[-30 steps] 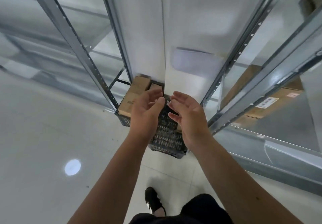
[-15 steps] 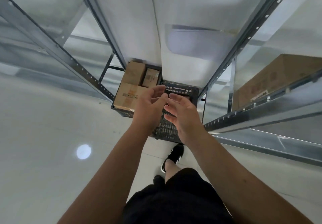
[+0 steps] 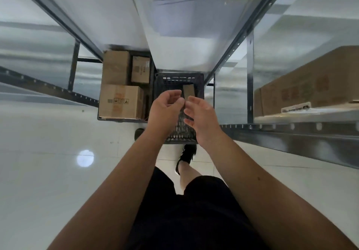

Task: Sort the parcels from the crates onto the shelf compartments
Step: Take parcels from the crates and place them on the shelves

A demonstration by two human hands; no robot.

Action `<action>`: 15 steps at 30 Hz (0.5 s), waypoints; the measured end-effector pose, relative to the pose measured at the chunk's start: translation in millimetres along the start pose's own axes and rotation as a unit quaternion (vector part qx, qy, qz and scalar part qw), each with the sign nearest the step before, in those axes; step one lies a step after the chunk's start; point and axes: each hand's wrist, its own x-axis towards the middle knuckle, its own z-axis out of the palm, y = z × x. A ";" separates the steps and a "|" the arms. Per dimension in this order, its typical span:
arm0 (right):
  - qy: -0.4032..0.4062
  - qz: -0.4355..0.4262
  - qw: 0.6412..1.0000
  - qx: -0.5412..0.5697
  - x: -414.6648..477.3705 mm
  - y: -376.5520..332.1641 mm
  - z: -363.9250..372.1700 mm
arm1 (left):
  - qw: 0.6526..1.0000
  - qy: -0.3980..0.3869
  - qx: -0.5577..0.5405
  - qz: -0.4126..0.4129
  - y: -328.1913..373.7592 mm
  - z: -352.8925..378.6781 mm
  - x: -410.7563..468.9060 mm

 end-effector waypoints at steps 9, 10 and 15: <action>0.081 0.041 0.994 -0.056 101.6 26.7 32.1 | 0.985 -0.036 -0.052 -0.161 -50.8 -4.6 103.4; 0.085 0.044 0.994 -0.058 117.2 28.2 36.2 | 0.984 -0.044 -0.042 -0.168 -57.2 -4.2 117.4; 0.085 0.039 0.993 -0.076 203.4 48.3 49.8 | 0.980 -0.089 0.003 -0.179 -92.1 4.8 192.1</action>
